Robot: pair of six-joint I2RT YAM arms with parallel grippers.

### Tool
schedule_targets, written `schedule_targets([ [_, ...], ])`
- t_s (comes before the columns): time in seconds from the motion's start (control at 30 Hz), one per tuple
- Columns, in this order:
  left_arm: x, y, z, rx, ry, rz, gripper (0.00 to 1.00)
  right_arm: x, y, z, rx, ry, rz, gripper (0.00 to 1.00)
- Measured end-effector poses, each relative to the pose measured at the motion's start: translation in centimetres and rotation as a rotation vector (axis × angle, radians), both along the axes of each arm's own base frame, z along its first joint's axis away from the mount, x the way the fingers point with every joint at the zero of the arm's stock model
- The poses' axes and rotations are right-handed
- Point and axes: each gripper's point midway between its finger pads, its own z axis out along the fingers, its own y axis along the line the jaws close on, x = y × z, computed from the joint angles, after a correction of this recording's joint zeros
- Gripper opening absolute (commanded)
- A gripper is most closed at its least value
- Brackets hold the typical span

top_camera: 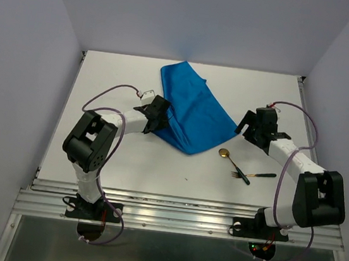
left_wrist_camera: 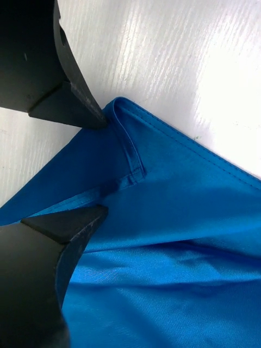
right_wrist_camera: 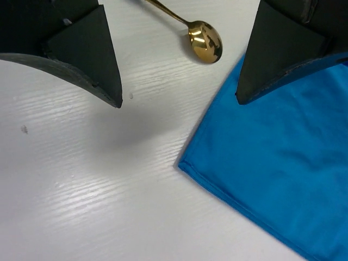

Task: Fold the napkin into a case and place the utensils inside
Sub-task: Pick up the crumpled napkin from the center of the board.

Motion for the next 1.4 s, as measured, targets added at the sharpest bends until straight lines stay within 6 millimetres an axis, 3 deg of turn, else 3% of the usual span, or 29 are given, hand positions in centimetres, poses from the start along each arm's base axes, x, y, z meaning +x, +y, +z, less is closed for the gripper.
schedule_targets([
  [0.17,0.2,-0.2,-0.1,-0.008,-0.007,-0.002,0.54,0.0,0.7,-3.1,0.036,0.087,0.007,0.92],
  [0.3,0.4,-0.4,-0.2,-0.014,-0.010,-0.010,0.41,0.1,1.3,-3.6,0.067,0.094,0.019,0.89],
  [0.33,0.4,-0.5,-0.2,-0.015,-0.010,-0.011,0.36,0.4,1.4,-3.6,0.078,0.089,0.018,0.88],
  [0.37,0.4,-0.6,-0.2,-0.018,-0.007,-0.015,0.21,0.6,1.4,-3.7,0.084,0.086,0.017,0.87],
  [0.43,0.4,-0.7,-0.4,-0.023,-0.006,-0.018,0.04,0.9,1.3,-4.3,0.094,0.089,0.008,0.82],
  [0.47,0.4,-0.7,-0.5,-0.025,-0.004,-0.020,0.00,1.0,1.2,-4.6,0.098,0.095,0.002,0.80],
  [0.67,0.3,-0.7,-0.5,-0.034,-0.016,-0.022,0.00,2.9,1.3,-5.3,0.116,0.081,-0.004,0.69],
  [0.83,-1.4,0.4,-0.3,-0.025,-0.004,-0.021,0.00,4.3,2.0,-5.5,0.150,0.053,0.003,0.57],
  [0.9,-1.7,0.7,0.4,-0.027,-0.012,-0.019,0.00,5.0,2.5,-5.5,0.174,0.038,0.006,0.44],
  [0.97,-1.6,0.9,1.5,-0.038,-0.036,-0.015,0.00,5.1,2.7,-5.7,0.186,0.039,0.005,0.23],
  [1.0,-1.5,0.9,1.9,-0.041,-0.044,-0.015,0.00,5.1,2.8,-5.8,0.192,0.042,0.004,0.02],
  [1.17,-1.0,1.4,3.7,-0.063,-0.085,-0.006,0.00,4.9,3.1,-6.1,0.209,0.057,0.015,0.01],
  [1.33,-1.4,2.7,4.1,-0.076,-0.088,0.012,0.01,4.2,4.8,-5.8,0.242,0.062,0.058,0.01],
  [1.4,-1.5,3.5,4.2,-0.078,-0.087,0.019,0.21,2.9,6.5,-5.5,0.253,0.063,0.091,0.01],
])
